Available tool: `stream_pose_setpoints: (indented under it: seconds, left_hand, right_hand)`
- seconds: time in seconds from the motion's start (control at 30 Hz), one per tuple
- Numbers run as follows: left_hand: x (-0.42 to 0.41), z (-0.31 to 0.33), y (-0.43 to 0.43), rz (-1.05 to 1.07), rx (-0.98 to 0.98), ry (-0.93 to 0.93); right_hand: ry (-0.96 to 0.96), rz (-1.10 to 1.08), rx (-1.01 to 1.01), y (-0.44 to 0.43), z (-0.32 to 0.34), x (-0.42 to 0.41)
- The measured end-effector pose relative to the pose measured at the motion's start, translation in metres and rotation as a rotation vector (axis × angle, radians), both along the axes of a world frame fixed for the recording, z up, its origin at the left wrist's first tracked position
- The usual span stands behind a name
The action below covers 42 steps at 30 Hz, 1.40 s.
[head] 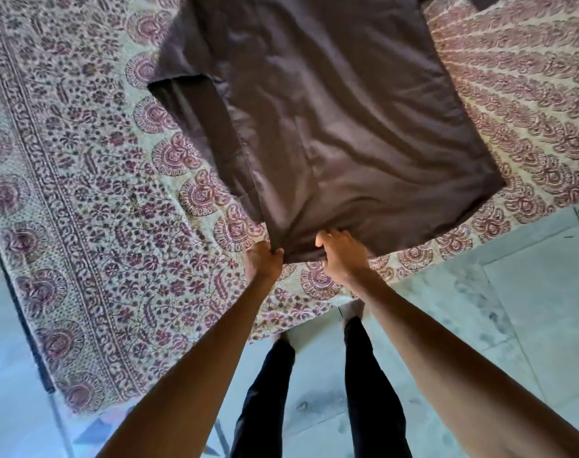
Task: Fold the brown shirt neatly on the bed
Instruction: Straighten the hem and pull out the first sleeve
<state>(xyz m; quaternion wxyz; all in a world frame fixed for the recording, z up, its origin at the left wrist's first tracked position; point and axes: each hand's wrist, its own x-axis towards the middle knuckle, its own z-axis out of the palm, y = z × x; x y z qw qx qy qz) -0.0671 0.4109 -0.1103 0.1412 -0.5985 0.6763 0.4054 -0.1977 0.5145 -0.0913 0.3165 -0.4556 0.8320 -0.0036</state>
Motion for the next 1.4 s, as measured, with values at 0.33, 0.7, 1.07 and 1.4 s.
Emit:
stream_pose_setpoints:
  seconds: [0.33,0.7,1.07,1.4]
  left_hand:
    - [-0.001,0.014,0.014,0.196,-0.034,0.149]
    - [-0.025,0.014,0.034,-0.088,-0.502,-0.052]
    - [-0.102,0.012,0.083,-0.877,-0.096,0.072]
    - [-0.201,0.005,0.086,-0.886,-0.404,0.08]
  right_hand:
    - [0.288,-0.051,0.071,0.054,0.005,-0.022]
    - [0.115,0.15,0.035,0.065,0.008,-0.048]
    - [0.256,-0.048,0.148,0.121,0.005,-0.152]
    - [0.33,-0.151,-0.022,0.128,-0.003,-0.247]
